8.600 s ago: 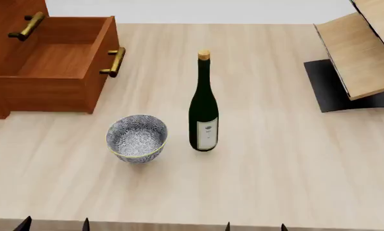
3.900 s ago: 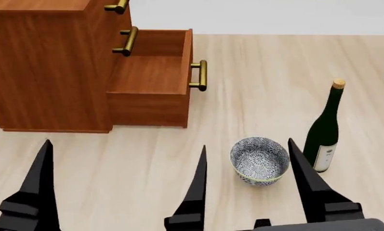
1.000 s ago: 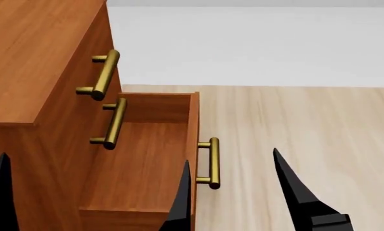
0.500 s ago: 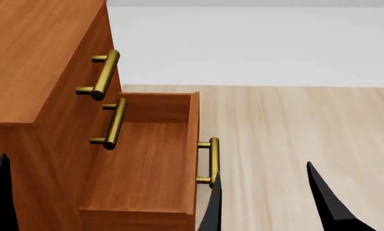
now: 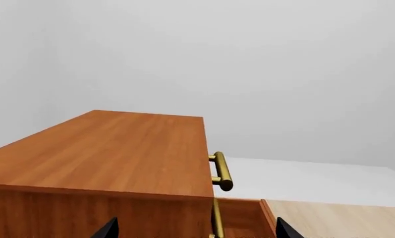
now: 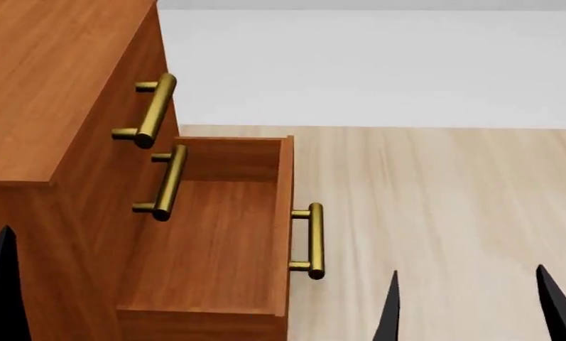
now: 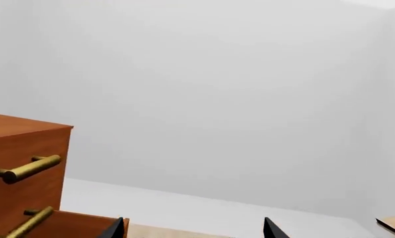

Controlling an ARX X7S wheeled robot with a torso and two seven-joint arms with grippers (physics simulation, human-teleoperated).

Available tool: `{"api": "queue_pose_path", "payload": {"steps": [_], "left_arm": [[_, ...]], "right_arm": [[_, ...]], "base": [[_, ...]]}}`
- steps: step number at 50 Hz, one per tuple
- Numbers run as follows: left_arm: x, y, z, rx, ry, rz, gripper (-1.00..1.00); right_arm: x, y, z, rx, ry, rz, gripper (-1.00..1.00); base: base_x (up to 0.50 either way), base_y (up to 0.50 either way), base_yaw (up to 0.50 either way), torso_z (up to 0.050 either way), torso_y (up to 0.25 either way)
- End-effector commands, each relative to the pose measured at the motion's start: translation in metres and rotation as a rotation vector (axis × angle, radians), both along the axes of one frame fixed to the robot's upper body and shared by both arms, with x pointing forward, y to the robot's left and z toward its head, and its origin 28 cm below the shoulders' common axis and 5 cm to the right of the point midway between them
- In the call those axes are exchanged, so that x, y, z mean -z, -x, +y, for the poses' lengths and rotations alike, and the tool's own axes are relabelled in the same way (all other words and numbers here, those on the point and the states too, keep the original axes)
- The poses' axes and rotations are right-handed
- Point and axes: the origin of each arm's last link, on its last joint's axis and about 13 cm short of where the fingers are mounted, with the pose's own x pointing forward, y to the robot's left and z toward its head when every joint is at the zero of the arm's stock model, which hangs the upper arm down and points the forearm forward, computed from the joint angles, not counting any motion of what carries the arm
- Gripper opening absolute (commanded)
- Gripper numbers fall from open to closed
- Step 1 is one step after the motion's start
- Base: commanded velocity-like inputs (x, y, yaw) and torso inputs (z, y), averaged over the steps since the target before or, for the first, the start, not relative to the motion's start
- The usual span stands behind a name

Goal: Put the wine bottle in the bottom drawer of the cabinet.

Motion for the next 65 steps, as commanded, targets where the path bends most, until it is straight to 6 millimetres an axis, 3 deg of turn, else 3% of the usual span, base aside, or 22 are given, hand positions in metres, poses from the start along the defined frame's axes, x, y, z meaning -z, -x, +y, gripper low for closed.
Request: {"api": "queue_pose_path", "payload": {"steps": [1, 65], "left_arm": [[0.001, 0.0, 0.0, 0.001, 0.001, 0.002, 1.0], [0.002, 0.0, 0.006, -0.023, 0.021, 0.0, 1.0]], "right_arm": [[0.001, 0.006, -0.007, 0.03, -0.004, -0.001, 1.0], [0.029, 0.01, -0.051, 0.281, -0.083, 0.045, 1.0]], "base": [[0.0, 0.0, 0.0, 0.0, 0.0], [0.0, 0.0, 0.0, 0.0, 0.0]]}}
